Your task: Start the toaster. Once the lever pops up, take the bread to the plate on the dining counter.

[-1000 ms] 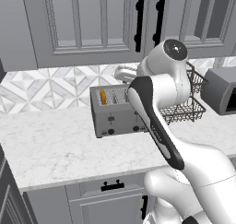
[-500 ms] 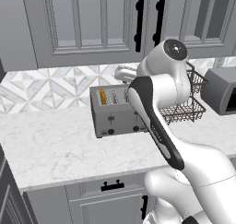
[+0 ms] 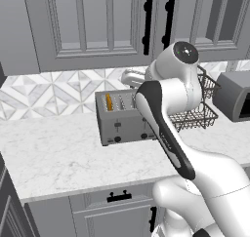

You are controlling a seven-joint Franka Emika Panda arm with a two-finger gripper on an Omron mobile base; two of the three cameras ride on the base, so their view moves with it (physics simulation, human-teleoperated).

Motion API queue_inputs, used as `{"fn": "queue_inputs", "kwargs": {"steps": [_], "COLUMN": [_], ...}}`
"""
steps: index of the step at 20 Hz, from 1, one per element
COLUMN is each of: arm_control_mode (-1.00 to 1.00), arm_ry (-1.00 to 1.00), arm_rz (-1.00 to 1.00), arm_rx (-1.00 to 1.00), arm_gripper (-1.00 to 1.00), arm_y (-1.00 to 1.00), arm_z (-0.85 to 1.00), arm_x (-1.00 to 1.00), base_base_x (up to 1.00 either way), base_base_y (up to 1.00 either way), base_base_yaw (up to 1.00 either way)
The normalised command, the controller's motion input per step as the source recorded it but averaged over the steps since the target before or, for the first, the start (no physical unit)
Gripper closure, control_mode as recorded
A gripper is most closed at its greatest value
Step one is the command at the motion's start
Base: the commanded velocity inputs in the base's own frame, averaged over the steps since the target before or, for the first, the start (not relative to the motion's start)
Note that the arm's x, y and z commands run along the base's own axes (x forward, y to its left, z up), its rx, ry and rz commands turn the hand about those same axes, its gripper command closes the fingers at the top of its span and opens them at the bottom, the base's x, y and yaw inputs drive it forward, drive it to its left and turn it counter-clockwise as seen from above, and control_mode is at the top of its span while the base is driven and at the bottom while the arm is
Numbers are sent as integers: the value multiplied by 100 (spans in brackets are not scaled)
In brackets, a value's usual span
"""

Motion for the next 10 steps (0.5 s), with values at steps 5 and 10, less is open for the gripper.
{"fn": "queue_inputs", "kwargs": {"steps": [5,10], "arm_control_mode": [-100,-100], "arm_ry": [0,0], "arm_rz": [0,0], "arm_rx": [0,0], "arm_gripper": [-100,-100], "arm_y": [0,0], "arm_z": [0,0], "arm_x": [0,0], "base_base_x": [0,0], "base_base_y": [0,0], "base_base_yaw": [0,0]}}
